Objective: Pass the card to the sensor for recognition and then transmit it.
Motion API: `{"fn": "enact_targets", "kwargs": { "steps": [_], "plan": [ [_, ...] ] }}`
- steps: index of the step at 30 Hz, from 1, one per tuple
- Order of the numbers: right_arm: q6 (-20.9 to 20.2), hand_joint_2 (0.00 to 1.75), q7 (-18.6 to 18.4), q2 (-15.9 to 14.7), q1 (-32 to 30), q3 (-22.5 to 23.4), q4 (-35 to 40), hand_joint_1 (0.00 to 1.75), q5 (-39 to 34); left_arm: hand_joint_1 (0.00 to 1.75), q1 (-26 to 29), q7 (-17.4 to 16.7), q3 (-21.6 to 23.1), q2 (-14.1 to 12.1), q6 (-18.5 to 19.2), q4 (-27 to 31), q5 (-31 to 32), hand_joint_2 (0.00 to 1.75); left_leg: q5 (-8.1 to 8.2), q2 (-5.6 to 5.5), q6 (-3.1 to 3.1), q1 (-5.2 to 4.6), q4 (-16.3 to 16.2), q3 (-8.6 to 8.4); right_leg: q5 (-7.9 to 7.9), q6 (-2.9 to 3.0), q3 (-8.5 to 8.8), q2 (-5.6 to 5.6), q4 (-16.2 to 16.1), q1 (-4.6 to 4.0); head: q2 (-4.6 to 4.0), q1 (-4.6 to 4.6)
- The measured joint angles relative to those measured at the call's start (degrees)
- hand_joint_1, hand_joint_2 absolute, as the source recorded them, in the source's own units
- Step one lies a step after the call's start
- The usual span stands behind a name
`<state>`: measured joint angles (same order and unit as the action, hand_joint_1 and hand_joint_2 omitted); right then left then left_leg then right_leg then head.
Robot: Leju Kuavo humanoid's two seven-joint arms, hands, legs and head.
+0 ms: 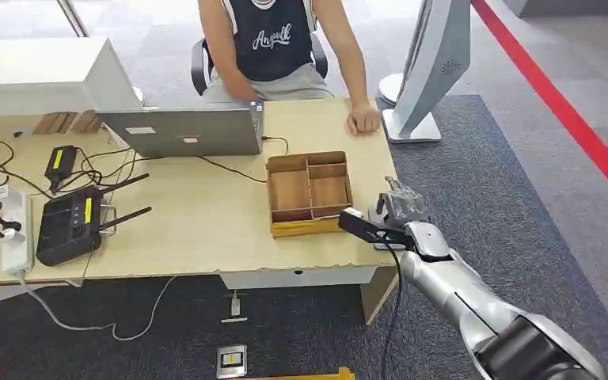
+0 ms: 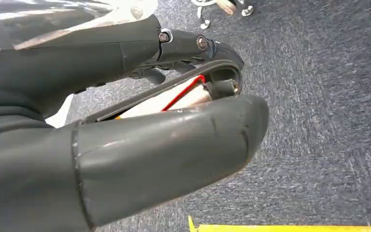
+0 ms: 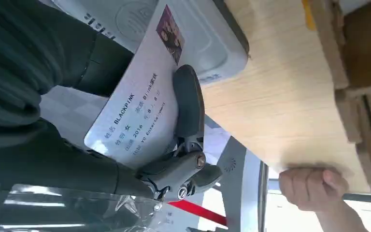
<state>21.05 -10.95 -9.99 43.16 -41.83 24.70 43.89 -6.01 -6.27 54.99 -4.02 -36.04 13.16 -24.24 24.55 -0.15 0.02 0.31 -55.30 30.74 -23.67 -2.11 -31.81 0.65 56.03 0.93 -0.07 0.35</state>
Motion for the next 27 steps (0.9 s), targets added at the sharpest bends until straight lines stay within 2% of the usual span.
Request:
{"fn": "enact_targets", "kwargs": {
  "steps": [5,8,14,18,27],
  "plan": [
    [0.8,1.75,0.2,-0.4,3.9,1.3,0.9,1.75,-1.1,0.00,0.0,0.4,0.0,0.0,0.0,0.0,0.5,0.00,-0.08,0.01,0.01,-0.02,0.0,0.15,0.10,0.04,-0.18,0.00,0.0,0.01,0.00,-0.02],
    [4.6,1.75,2.0,-0.3,7.8,1.6,1.9,1.75,1.7,0.00,0.0,0.8,0.0,0.0,0.0,0.0,0.5,0.00,-0.11,0.01,0.04,-0.02,0.0,0.25,0.14,0.01,-0.22,0.00,0.1,0.01,0.00,0.02],
    [-3.0,1.75,-1.7,2.0,18.6,1.2,3.2,1.75,3.5,0.00,0.0,1.6,0.0,0.0,-0.1,0.0,0.8,0.00,-0.18,0.05,-0.03,0.00,0.0,0.38,0.17,0.06,-0.47,-0.11,0.1,0.00,0.00,0.02],
    [-2.9,1.75,-2.0,3.0,21.7,1.0,3.7,1.75,3.6,0.00,0.0,2.1,0.0,0.0,0.0,0.0,0.8,0.00,-0.18,0.02,-0.03,0.02,0.0,0.38,0.16,0.06,-0.44,-0.10,0.1,-0.02,0.00,0.02],
    [-2.5,1.75,-1.9,3.8,22.5,0.7,4.0,1.75,3.5,0.00,0.0,1.9,0.0,0.1,0.0,0.0,0.7,0.00,-0.18,0.03,-0.03,0.00,0.0,0.42,0.17,0.05,-0.45,-0.10,0.0,0.00,0.00,0.04]
  ]
}}
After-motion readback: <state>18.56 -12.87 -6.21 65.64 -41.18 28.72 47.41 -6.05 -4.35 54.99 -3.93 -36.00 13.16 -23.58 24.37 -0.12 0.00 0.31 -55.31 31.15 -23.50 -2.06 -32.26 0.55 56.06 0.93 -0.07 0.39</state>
